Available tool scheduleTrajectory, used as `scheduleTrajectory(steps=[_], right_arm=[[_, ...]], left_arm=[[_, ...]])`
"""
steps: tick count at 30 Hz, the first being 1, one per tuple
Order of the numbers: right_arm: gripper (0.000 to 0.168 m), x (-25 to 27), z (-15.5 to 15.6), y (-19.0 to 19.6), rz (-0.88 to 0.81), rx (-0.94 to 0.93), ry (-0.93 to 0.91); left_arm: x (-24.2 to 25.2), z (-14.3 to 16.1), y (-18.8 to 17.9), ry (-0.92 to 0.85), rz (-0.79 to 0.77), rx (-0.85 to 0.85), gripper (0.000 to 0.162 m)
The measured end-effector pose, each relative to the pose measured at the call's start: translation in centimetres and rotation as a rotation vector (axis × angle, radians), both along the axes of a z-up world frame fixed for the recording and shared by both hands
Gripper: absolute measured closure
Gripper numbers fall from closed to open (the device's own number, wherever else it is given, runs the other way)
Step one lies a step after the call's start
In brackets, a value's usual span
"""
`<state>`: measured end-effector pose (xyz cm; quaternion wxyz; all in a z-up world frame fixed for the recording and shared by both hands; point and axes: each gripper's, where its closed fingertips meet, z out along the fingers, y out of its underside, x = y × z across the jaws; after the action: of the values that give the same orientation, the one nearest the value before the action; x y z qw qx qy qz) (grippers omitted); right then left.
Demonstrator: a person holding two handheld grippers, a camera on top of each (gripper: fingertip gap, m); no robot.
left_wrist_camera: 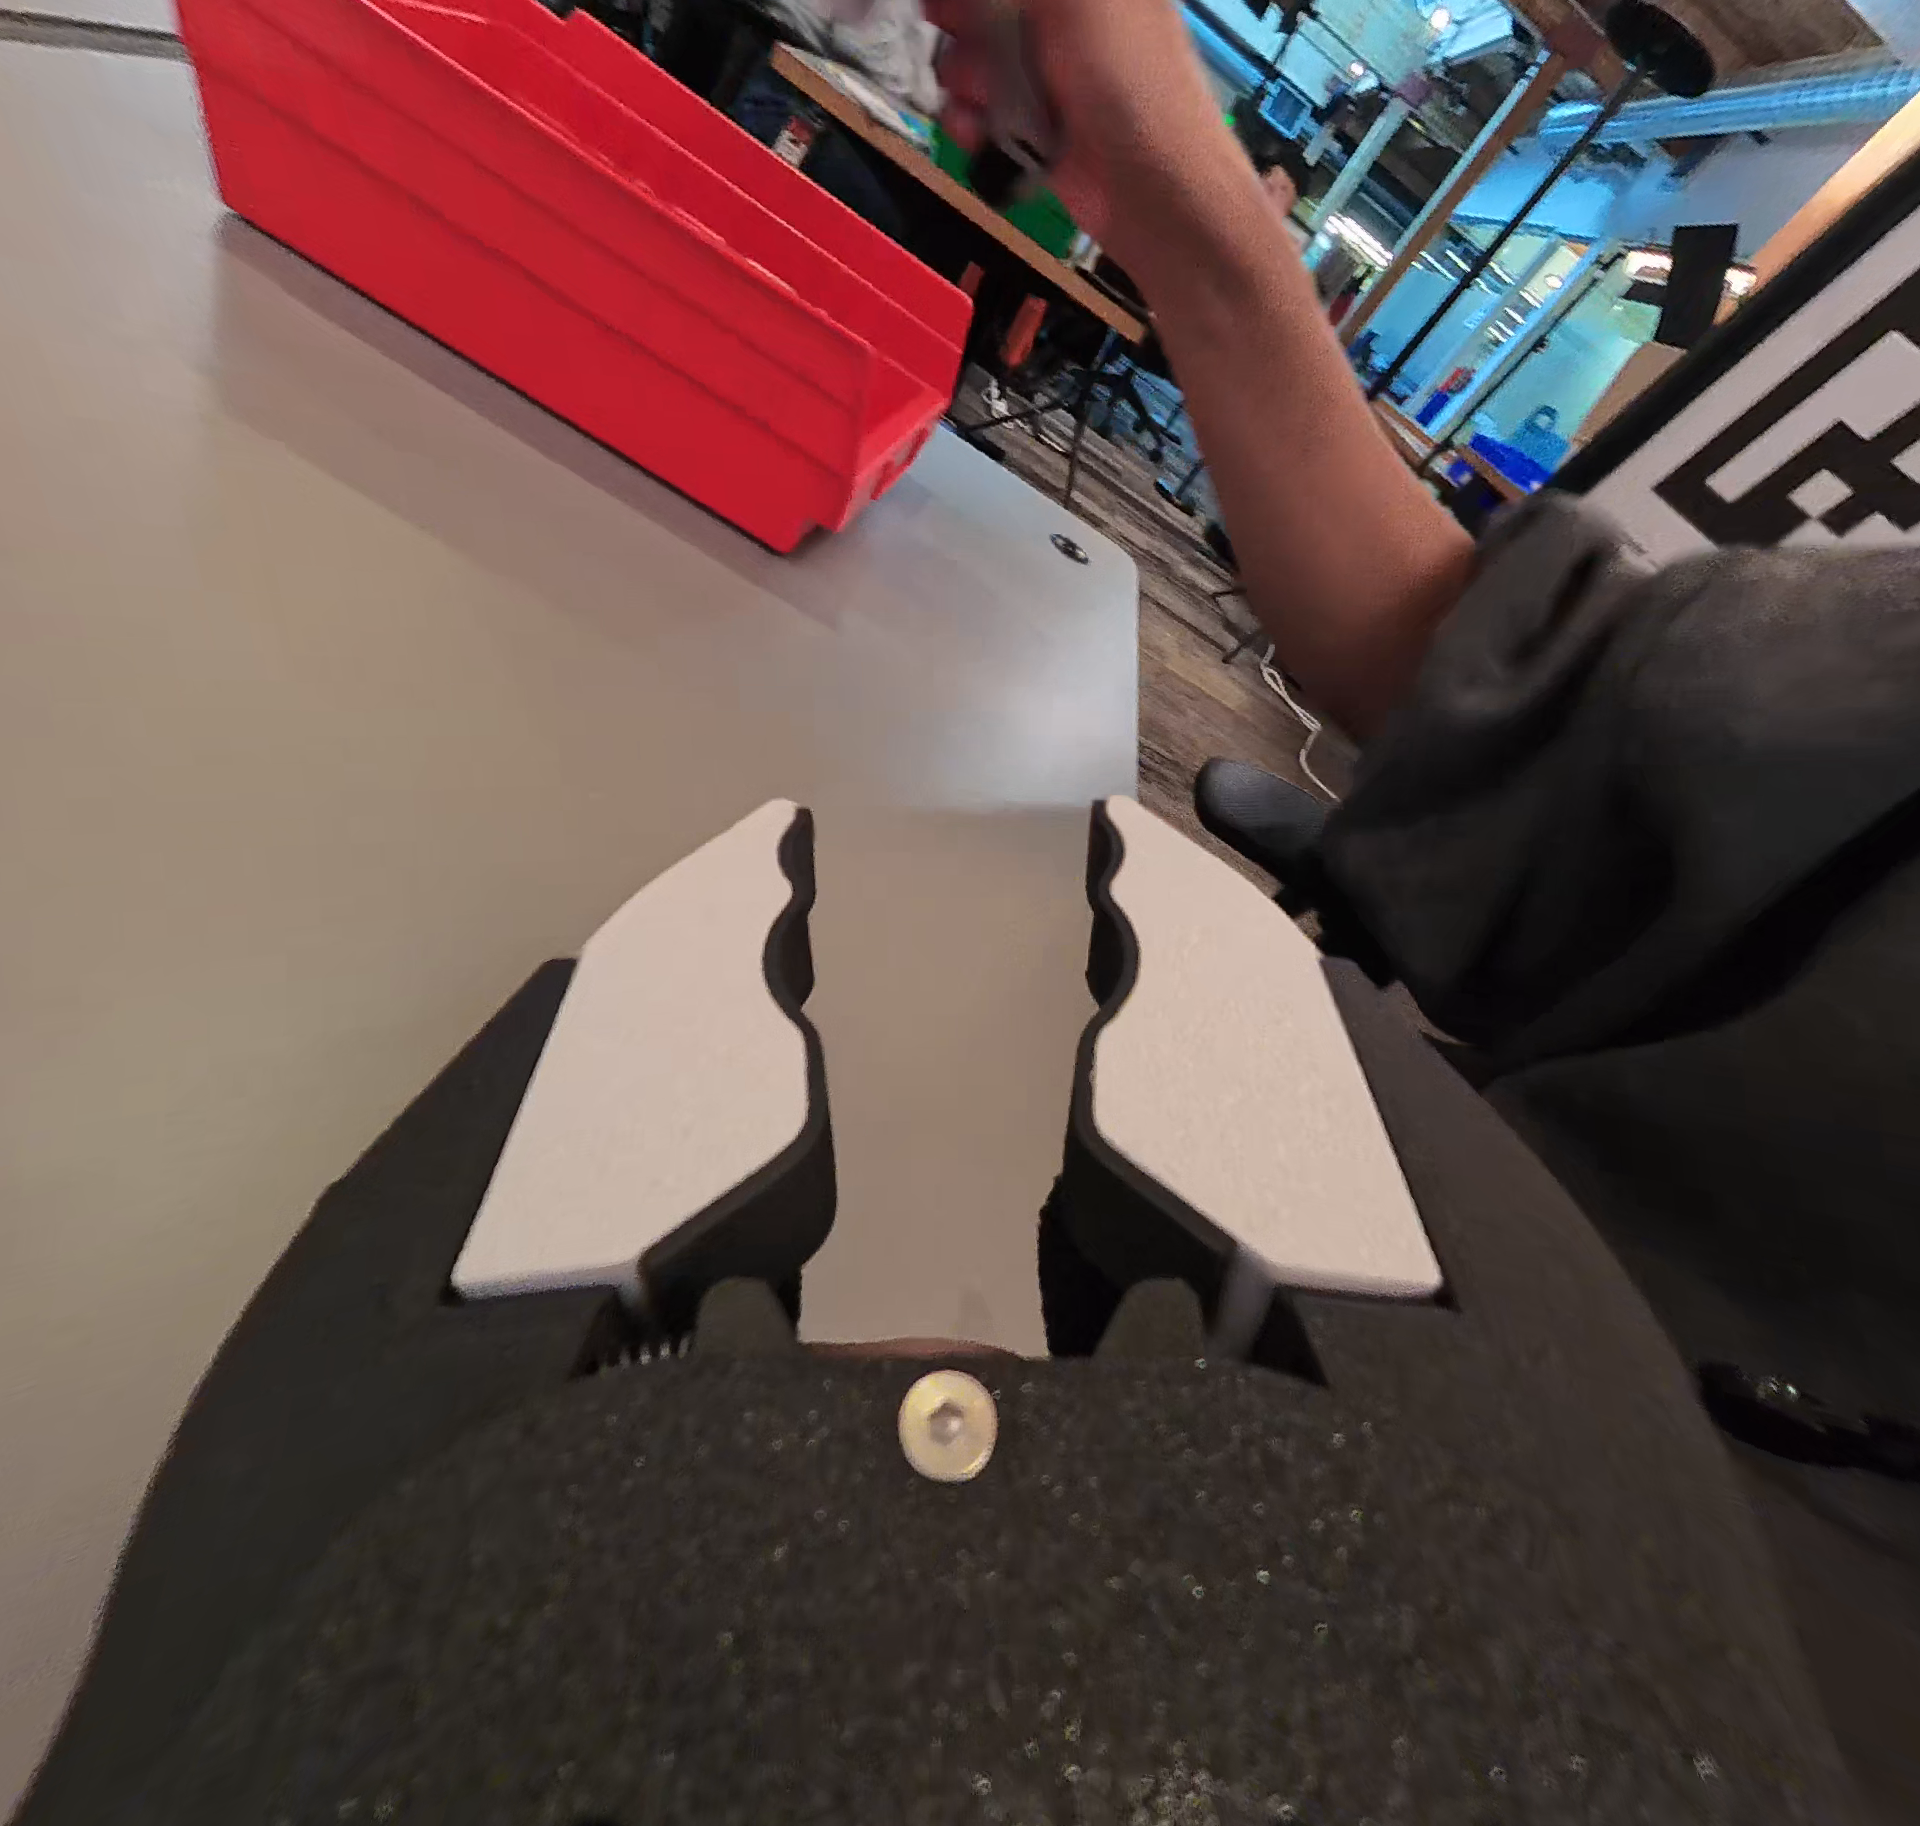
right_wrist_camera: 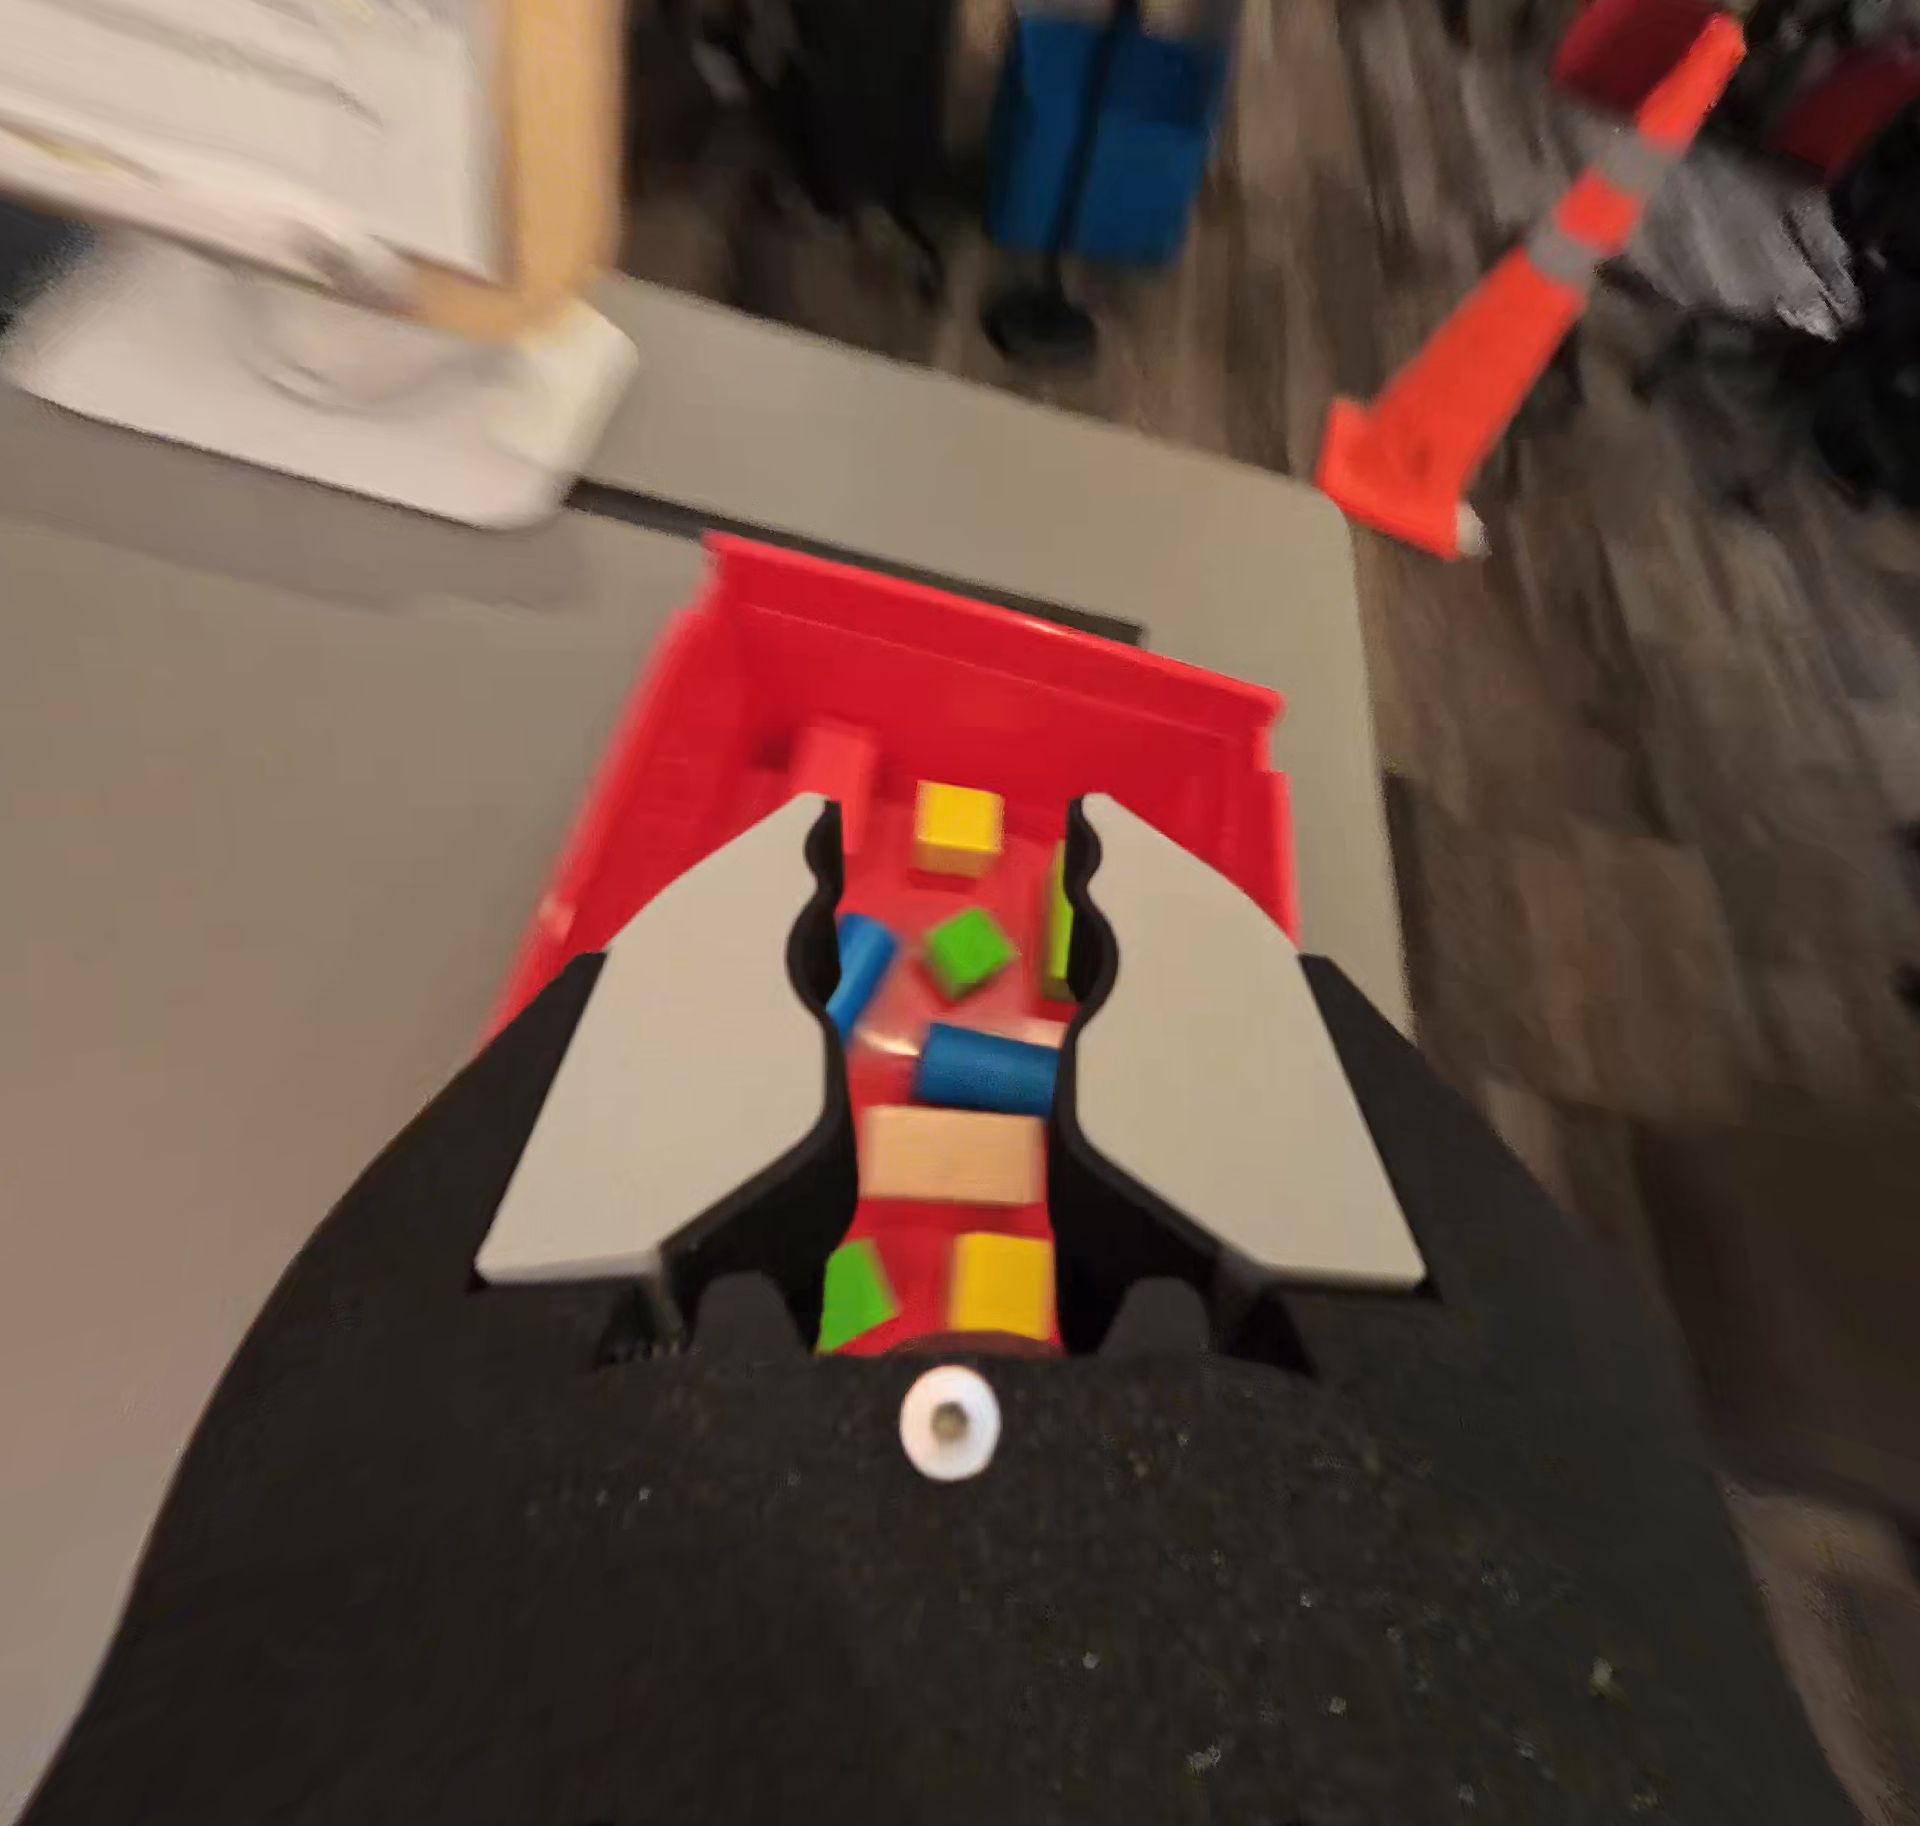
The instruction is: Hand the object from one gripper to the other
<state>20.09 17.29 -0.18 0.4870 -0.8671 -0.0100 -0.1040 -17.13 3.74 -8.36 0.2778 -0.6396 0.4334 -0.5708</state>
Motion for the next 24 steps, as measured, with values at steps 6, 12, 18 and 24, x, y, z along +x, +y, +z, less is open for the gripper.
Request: scheduleTrajectory(steps=[6, 12, 18, 24], right_arm=[[0.127, -11.4, -4.0, -11.4, 0.243, 0.247, 0.32], [0.12, -15.9, -11.4, -17.8, 0.27, 0.293, 0.295], [0.12, -16.9, -10.8, -18.0, 0.327, 0.288, 0.378], [0.12, -16.9, -10.8, -17.9, 0.365, 0.293, 0.448]], left_arm=[[-1.1, -0.3, 3.6, 0.016, 0.184, -0.009, 0.104], [-2.4, 1.3, 5.6, -0.094, 0.245, -0.157, 0.107], [-7.7, 5.7, 11.2, -0.128, 0.389, -0.163, 0.107], [-15.9, 4.8, 23.1, 0.444, 0.583, 0.074, 0.111]])
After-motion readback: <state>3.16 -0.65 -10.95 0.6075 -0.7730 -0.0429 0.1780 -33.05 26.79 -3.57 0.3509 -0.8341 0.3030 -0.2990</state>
